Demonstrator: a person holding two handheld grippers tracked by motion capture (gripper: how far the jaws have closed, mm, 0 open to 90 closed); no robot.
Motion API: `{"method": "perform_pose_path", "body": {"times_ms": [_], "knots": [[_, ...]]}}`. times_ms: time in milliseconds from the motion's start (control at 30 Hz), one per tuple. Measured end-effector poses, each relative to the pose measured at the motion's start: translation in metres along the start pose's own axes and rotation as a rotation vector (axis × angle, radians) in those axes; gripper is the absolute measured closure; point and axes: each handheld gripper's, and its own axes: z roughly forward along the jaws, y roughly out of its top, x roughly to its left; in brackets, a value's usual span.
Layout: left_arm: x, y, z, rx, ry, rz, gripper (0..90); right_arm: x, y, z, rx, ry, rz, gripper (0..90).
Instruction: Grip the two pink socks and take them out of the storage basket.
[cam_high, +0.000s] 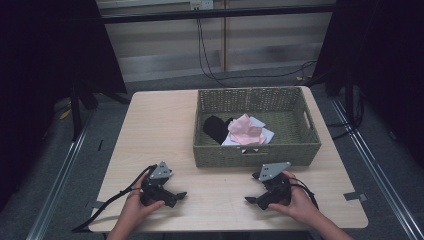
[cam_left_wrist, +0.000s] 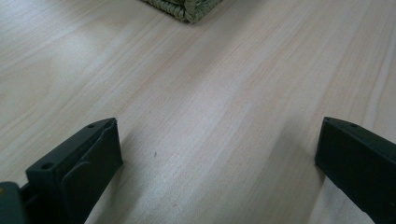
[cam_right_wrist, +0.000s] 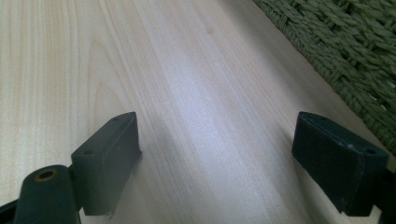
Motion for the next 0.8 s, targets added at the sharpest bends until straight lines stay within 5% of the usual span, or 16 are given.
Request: {"method": "perform_pose_path", "body": {"times_ms": [433,800], "knots": [[0.000,0.000,0.000,0.000,0.001,0.000,0.0,0.000,0.000,-0.001,0.012,0.002,0.004,14.8],[0.000,0.000,0.000,0.000,0.001,0.000,0.0,-0.008,0.023,-0.017,0.185,0.051,-0.029,17.4]]}}
